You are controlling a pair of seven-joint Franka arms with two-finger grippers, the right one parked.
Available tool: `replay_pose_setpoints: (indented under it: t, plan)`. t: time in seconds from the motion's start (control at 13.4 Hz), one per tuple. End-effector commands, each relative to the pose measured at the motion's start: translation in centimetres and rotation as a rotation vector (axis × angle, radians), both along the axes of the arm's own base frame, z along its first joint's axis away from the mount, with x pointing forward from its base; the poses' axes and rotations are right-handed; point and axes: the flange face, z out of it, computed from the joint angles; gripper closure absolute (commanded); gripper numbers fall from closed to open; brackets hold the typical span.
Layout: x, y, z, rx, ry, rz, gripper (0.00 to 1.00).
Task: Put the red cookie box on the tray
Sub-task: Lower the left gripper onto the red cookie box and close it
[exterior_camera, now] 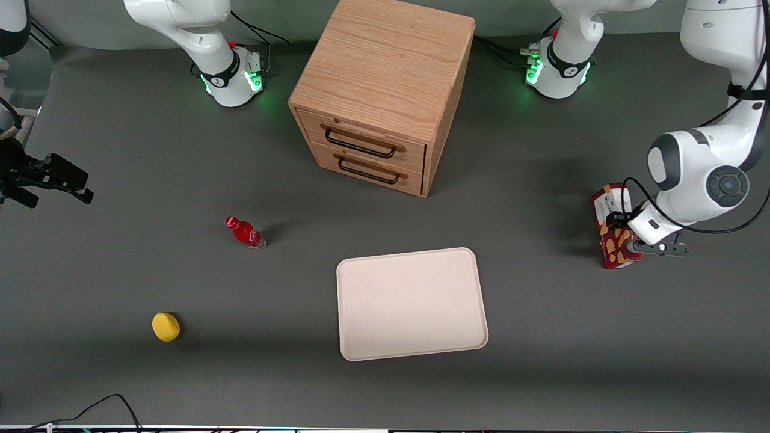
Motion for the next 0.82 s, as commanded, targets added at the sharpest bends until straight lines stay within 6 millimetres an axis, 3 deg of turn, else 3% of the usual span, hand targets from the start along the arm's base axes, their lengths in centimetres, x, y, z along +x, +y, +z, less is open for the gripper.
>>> replay_pose_setpoints:
  t: [0.0,0.15,0.3,0.37,0.52,0.75]
  plan:
    - [-0.1,0.2,1.1,-0.008,-0.016,-0.008,1.0]
    - [0.4,0.2,2.8,-0.014,-0.012,-0.002,1.0]
    - [1.7,0.2,6.4,-0.023,0.007,0.003,1.0]
    - [2.7,0.1,8.9,-0.027,0.02,0.004,1.0]
    - [5.0,-1.2,15.9,-0.029,0.051,0.044,1.0]
    - [7.7,-7.5,26.2,-0.023,0.046,0.129,1.0]
